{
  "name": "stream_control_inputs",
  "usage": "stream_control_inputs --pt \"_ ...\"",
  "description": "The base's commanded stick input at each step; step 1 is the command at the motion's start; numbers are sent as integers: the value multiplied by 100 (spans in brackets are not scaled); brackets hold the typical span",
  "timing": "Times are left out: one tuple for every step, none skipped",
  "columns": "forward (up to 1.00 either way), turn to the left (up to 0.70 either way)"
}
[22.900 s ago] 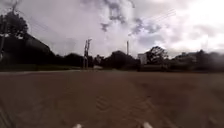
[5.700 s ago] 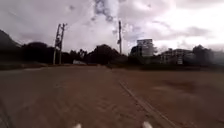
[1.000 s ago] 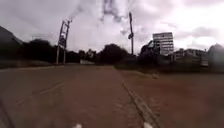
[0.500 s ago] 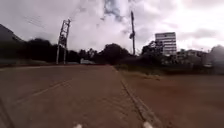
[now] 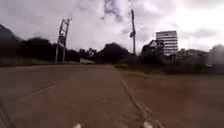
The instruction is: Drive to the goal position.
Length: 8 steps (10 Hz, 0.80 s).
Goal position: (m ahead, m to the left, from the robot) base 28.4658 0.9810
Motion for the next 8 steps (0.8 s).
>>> stream_control_inputs --pt "50 0" --pt "50 0" --pt "50 0" --pt "50 0" --pt "50 0" --pt "50 0" --pt "50 0" --pt "50 0"
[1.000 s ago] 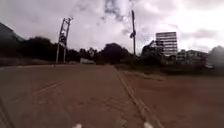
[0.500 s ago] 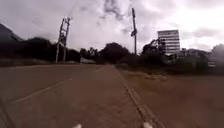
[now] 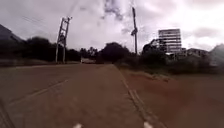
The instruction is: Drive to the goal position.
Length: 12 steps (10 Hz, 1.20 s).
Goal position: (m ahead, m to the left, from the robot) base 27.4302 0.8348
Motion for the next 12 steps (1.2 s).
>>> stream_control_inputs --pt "50 0" --pt "50 0" --pt "50 0" --pt "50 0" --pt "50 0" --pt "50 0" --pt "50 0" --pt "50 0" --pt "50 0" --pt "50 0" --pt "50 0" --pt "50 0"
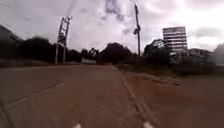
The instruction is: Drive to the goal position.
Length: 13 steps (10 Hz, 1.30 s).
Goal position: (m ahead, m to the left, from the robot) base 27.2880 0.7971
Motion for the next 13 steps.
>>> stream_control_inputs --pt "50 0" --pt "50 0" --pt "50 0" --pt "50 0" --pt "50 0" --pt "50 13" --pt "50 36" --pt "50 50" --pt "50 50" --pt "50 0" --pt "50 0" --pt "50 0" --pt "50 0"
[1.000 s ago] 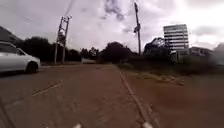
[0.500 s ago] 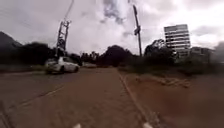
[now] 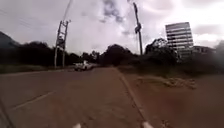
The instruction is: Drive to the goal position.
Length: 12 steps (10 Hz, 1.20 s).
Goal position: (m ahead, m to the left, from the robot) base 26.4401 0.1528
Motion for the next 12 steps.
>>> stream_control_inputs --pt "50 0" --pt "50 0" --pt "50 0" --pt "50 0" --pt "50 0" --pt "50 0" --pt "50 0" --pt "50 0" --pt "50 0" --pt "50 0" --pt "50 0" --pt "50 0"
